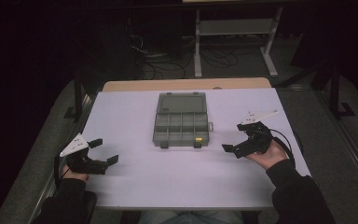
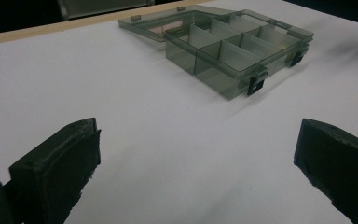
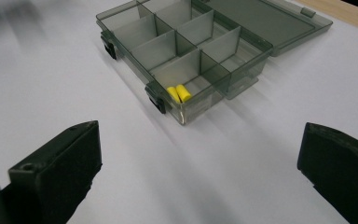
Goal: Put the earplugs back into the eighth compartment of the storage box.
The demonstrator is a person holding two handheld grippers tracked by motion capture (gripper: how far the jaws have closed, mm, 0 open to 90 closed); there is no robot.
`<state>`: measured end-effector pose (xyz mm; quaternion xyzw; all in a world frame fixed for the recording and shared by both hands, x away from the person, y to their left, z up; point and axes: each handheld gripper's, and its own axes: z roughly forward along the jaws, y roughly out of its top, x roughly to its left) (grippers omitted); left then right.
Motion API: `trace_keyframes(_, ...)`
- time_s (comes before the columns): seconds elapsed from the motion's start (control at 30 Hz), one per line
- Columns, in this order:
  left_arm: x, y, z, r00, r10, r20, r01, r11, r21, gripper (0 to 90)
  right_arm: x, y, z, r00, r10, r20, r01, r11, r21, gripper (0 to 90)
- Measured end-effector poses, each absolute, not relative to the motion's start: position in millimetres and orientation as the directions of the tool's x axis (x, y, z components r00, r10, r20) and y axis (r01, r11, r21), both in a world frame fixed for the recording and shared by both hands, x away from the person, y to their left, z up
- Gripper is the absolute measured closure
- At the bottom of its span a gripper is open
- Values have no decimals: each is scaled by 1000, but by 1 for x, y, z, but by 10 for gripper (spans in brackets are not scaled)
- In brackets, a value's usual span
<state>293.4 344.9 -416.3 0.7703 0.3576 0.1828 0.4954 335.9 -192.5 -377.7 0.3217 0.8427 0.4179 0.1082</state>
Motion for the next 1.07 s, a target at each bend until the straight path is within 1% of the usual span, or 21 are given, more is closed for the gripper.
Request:
trace_keyframes(0.33, 293, 345, -416, 679, 730, -74, 370, -254, 894, 0, 328, -211, -391, -745, 659, 105, 464, 399, 791, 0)
trace_keyframes(0.6, 293, 344, -416, 679, 731, -73, 369, -254, 894, 0, 319, -232, -399, -706, 698, 120, 470, 336, 816, 0)
trace_keyframes(0.83, 293, 344, -416, 680, 729, -72, 367, -254, 895, 0, 311, -246, -412, -679, 721, 134, 499, 320, 805, 0)
trace_keyframes(1.07, 294, 344, -416, 685, 726, -70, 365, -257, 895, 0, 304, -254, -414, -658, 740, 139, 507, 299, 808, 0)
